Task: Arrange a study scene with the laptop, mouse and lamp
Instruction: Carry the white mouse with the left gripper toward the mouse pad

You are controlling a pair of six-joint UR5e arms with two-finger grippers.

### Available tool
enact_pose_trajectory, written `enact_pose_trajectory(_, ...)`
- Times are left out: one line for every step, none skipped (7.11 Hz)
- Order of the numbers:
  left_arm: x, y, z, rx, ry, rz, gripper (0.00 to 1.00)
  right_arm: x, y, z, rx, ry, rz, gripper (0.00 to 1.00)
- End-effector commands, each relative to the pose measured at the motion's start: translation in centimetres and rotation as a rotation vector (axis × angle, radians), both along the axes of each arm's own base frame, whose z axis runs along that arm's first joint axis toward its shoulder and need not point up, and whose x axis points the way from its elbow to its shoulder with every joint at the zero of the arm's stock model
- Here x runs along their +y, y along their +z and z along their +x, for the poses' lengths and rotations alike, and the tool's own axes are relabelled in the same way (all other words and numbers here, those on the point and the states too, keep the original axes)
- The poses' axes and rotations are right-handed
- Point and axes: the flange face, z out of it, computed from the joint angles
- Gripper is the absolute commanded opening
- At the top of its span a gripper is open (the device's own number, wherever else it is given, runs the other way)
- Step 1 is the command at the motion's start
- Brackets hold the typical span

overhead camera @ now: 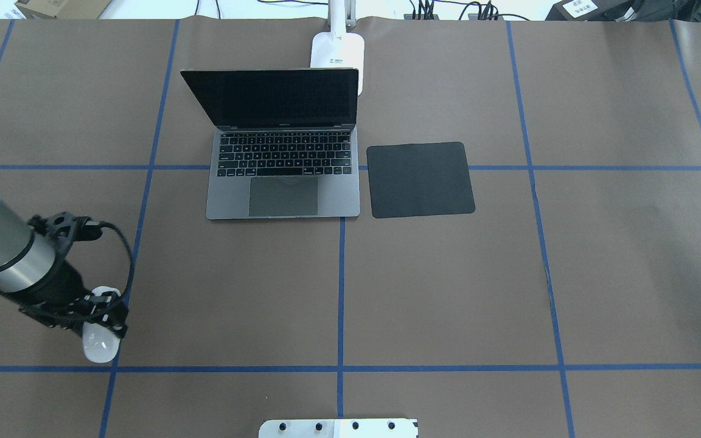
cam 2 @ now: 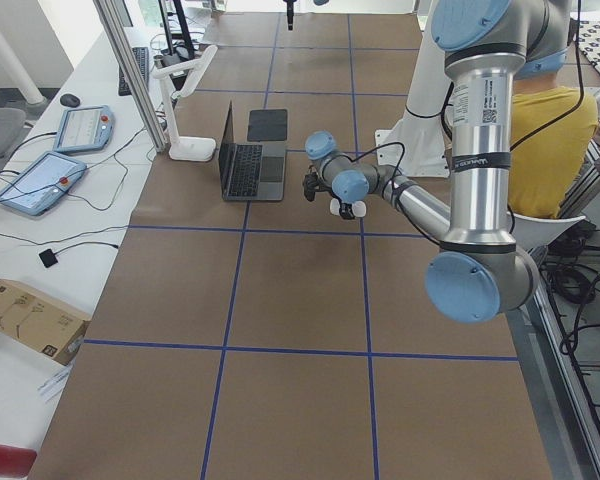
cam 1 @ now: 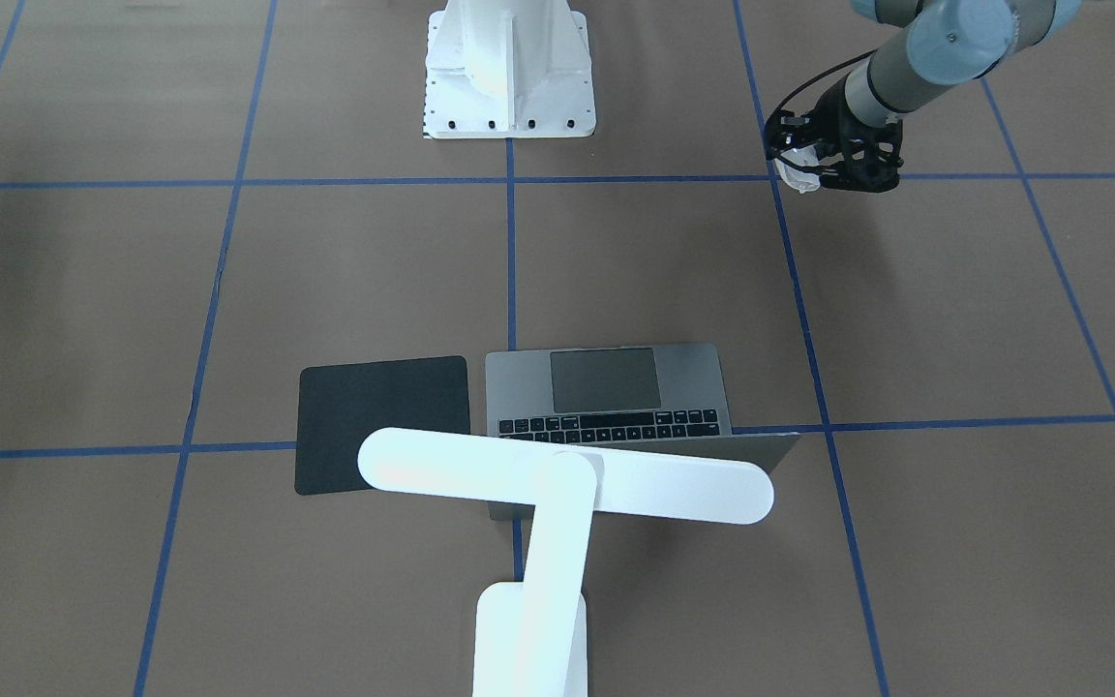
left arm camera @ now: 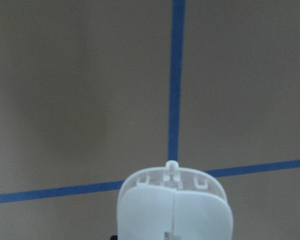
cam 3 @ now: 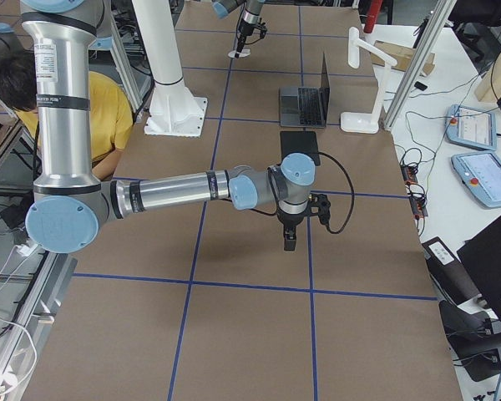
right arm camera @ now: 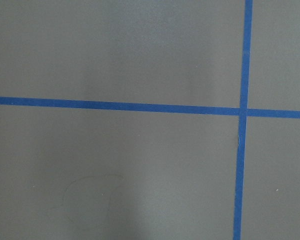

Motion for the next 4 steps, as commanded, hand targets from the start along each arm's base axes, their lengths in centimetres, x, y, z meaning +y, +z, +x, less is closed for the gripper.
enact_pose_trajectory(-4.1, -11.1, 4.4, -0.027, -0.015, -0.011, 0.17, -0.1, 0.0, 0.0, -0.001, 0.000, 0.000, 1.00)
enact_pose_trajectory(-6.0, -15.5, 6.9, -0.018, -0.016, -0.008, 0.17, -0.1, 0.0, 0.0, -0.001, 0.000, 0.000, 1.00)
enact_pose_trajectory(-7.9, -19.0, 9.5, -0.029, -0.034, -0.031, 0.18, -0.1, 0.0, 0.0, -0.001, 0.001, -0.001, 1.00)
enact_pose_trajectory(-9.4, -21.6, 11.5, -0.026, -0.044, -0.038, 0.18, -0.1, 0.1, 0.0, 0.000, 0.001, -0.003, 1.00)
